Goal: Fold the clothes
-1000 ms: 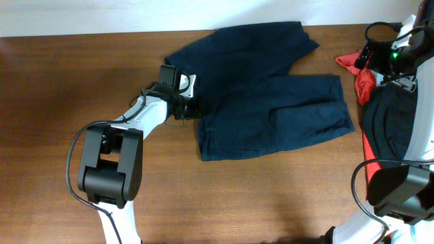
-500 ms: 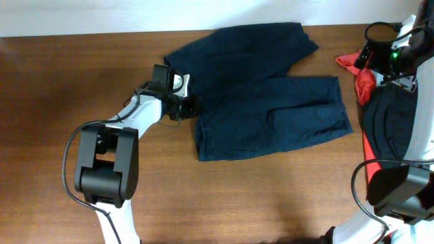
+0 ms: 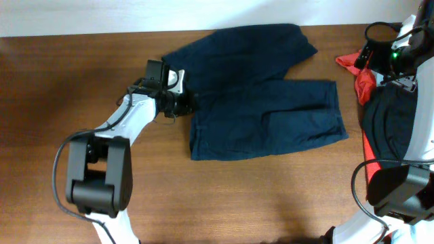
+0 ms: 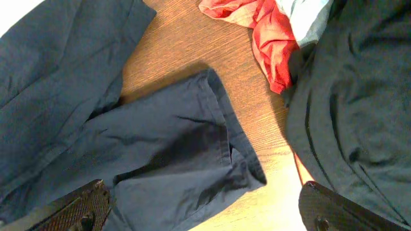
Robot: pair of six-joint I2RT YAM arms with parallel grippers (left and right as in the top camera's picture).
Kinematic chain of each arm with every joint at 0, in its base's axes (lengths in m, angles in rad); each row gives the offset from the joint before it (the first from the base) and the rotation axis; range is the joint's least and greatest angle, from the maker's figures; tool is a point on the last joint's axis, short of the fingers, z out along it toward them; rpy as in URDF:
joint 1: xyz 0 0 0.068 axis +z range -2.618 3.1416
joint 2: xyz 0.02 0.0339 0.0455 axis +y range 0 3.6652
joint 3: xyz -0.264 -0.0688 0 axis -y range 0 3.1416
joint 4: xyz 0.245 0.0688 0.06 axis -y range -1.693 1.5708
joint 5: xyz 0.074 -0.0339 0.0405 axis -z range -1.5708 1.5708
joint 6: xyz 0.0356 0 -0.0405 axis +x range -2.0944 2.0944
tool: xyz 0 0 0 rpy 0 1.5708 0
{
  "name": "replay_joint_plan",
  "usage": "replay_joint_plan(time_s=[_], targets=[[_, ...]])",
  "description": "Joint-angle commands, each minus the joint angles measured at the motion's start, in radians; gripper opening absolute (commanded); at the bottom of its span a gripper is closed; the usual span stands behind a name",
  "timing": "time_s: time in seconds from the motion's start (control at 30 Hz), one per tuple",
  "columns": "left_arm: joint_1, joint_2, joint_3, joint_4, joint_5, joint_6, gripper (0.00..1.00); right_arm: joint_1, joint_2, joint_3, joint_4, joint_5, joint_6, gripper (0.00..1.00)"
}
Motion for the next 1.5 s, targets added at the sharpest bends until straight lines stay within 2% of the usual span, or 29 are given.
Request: replay_joint_plan(time_s=[0.0, 0.03, 0.1, 0.33, 0.6, 0.97, 1.47], targets=[[0.007, -0.043, 0.018, -0.037, -0.083, 0.006, 0.16, -0.002, 0.003, 0.005, 0.0, 0.009, -0.01, 0.99], [0.007, -0.042, 0.018, -0.059, -0.109, 0.017, 0.22, -0.002, 0.003, 0.005, 0.0, 0.009, -0.01, 0.99], [0.004, -0.039, 0.017, -0.089, -0.141, 0.057, 0.26, -0.002, 0.003, 0.005, 0.0, 0.009, -0.01, 0.99], [0.0, -0.034, 0.015, -0.126, -0.19, 0.074, 0.3, -0.002, 0.003, 0.005, 0.0, 0.009, -0.01, 0.98], [0.0, -0.017, 0.015, -0.062, -0.192, 0.039, 0.52, -0.002, 0.003, 0.005, 0.0, 0.009, -0.01, 0.99], [-0.021, 0.072, 0.015, 0.016, -0.127, 0.001, 0.52, -0.002, 0.003, 0.005, 0.0, 0.009, -0.01, 0.99], [-0.037, 0.072, 0.017, 0.118, -0.053, 0.001, 0.52, -0.002, 0.003, 0.005, 0.0, 0.009, -0.01, 0.98]])
